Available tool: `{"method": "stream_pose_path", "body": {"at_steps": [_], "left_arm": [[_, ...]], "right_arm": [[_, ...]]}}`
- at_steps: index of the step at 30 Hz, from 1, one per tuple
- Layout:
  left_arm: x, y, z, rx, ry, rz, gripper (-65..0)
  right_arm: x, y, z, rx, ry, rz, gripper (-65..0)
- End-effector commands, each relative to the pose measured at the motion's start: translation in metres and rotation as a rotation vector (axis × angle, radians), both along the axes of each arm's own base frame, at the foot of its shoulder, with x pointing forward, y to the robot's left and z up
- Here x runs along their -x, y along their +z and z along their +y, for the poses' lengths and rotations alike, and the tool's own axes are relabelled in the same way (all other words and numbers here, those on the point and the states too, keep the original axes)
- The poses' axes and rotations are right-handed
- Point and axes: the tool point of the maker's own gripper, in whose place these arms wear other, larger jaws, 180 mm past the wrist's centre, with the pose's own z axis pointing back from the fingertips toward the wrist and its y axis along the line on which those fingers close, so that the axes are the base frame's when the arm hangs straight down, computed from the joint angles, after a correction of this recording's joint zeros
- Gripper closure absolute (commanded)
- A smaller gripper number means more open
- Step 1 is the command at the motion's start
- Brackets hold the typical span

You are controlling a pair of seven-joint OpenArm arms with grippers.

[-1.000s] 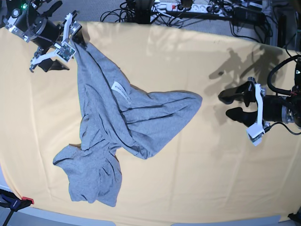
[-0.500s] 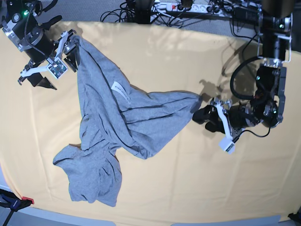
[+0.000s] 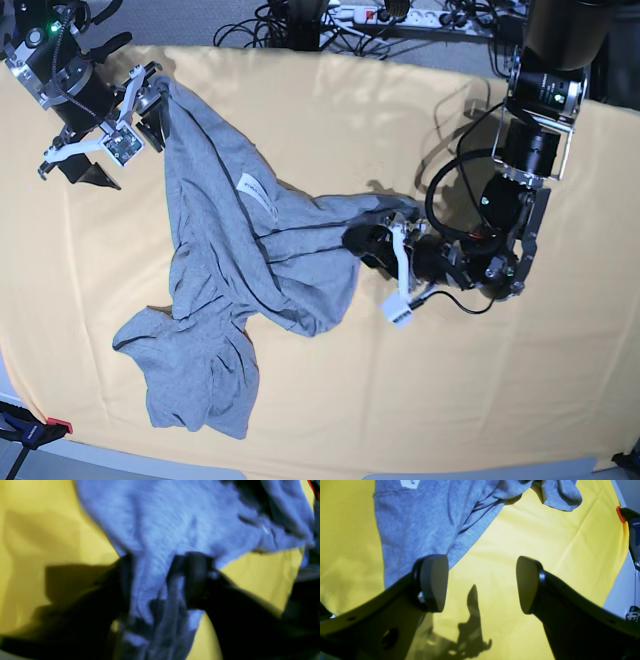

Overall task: Layout the t-shirt on the table in an organized manner, then fold the t-shirt properly
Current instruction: 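Grasp the shirt with the left gripper and drag it toward the left arm, then grasp the shirt hem with the right gripper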

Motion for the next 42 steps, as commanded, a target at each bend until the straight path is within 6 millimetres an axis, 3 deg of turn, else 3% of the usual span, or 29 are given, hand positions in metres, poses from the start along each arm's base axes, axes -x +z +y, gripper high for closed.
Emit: {"method": "stream_pose_path", "body": {"at_steps": [1, 6, 9, 14, 17, 24, 28, 33, 35, 36, 40, 41, 42], "left_arm": [[-0.009, 0.011, 0.003, -0.020, -0.015, -0.031, -1.3], [-0.020, 0.031, 0.018, -0.018, 0.002, -0.056, 0.0], [-0.024, 0.065, 0.031, 0.046, 0.004, -0.088, 0.0], [-0.024, 0.144, 0.055, 0.234, -0.001, -0.243, 0.0], [-0.020, 0.163, 0.078, 0.239, 0.013, -0.276, 0.0], [-0.006, 0.145, 0.133, 0.099, 0.077, -0.227, 0.0], [0.002, 0.122, 0.162, -0.039, 0.109, -0.191, 0.0], [0.012, 0.091, 0.186, -0.193, 0.126, -0.146, 0.0], [0.012, 0.089, 0.188, -0.207, 0.128, -0.145, 0.0], [0.012, 0.090, 0.188, -0.206, 0.128, -0.147, -4.2], [0.005, 0.101, 0.181, -0.153, 0.135, -0.174, -44.2], [0.003, 0.107, 0.177, -0.122, 0.145, -0.175, -49.3], [0.001, 0.114, 0.173, -0.092, 0.150, -0.177, -49.4]], "right_arm": [[-0.003, 0.009, 0.002, -0.002, 0.014, -0.032, -43.7], [-0.003, 0.009, 0.003, -0.006, 0.015, -0.032, -43.7], [-0.003, 0.009, 0.003, -0.007, 0.015, -0.032, -43.7], [-0.005, 0.012, 0.006, -0.026, 0.026, -0.047, -43.7], [-0.005, 0.015, 0.010, -0.040, 0.041, -0.064, -43.7], [-0.011, 0.026, 0.019, -0.092, 0.068, -0.112, -43.7], [-0.021, 0.037, 0.026, -0.141, 0.081, -0.135, -43.7], [-0.030, 0.046, 0.027, -0.152, 0.085, -0.172, -43.7], [-0.031, 0.047, 0.027, -0.152, 0.086, -0.177, -43.7], [-0.030, 0.047, 0.027, -0.152, 0.086, -0.175, -43.7], [-0.031, 0.048, 0.028, -0.155, 0.092, -0.177, -43.7], [-0.031, 0.049, 0.030, -0.153, 0.109, -0.179, -43.7], [-0.031, 0.050, 0.033, -0.152, 0.129, -0.181, -43.4]]}}
